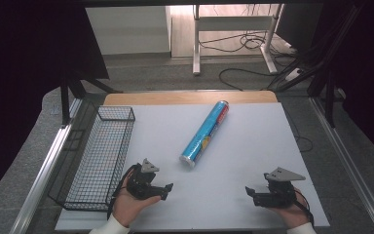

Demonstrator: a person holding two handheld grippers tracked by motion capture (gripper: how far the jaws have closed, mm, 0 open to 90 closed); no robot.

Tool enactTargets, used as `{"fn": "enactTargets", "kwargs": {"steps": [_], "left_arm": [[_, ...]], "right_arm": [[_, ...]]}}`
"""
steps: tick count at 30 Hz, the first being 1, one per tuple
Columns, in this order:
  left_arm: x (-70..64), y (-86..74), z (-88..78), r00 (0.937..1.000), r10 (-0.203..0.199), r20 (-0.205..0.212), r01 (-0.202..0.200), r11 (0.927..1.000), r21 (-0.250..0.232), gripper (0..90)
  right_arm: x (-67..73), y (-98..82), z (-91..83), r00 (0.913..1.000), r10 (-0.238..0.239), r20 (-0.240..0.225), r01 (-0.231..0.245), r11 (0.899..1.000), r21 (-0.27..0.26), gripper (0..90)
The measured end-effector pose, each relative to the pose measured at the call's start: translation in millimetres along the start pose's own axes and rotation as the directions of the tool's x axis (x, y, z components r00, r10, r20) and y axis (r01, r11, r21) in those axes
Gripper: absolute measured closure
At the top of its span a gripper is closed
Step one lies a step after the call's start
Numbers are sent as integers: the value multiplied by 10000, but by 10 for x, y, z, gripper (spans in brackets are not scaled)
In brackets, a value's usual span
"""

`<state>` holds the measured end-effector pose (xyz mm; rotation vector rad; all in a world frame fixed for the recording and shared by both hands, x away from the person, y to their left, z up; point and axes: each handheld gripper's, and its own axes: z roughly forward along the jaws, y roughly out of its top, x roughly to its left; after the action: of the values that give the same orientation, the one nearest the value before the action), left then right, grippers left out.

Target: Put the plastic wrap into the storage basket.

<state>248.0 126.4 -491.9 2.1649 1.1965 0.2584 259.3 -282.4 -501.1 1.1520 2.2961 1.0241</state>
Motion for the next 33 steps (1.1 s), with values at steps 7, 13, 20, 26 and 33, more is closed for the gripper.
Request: {"fn": "enactTargets", "kwargs": {"steps": [7,13,20,26,33], "left_arm": [[5,-17,-8,10000,-8,-9,8,10000,29,167],[5,-68,-39,10000,-57,-33,57,10000,24,170],[-18,-78,-72,9999,-143,-44,143,9999,-78,171],[-23,-62,-51,9999,-101,0,101,9999,-56,173],[-12,-54,-58,9999,-134,14,134,9999,-107,173]], "right_arm": [[-32,23,15,10000,8,-51,-9,10000,-98,155],[-13,69,67,9994,-116,-335,113,9999,-91,167],[9,118,70,9986,-293,-447,282,9993,-258,180],[-1,85,49,9981,-443,-424,433,9988,-249,189],[4,83,54,9980,-492,-394,483,9985,-238,191]]}}
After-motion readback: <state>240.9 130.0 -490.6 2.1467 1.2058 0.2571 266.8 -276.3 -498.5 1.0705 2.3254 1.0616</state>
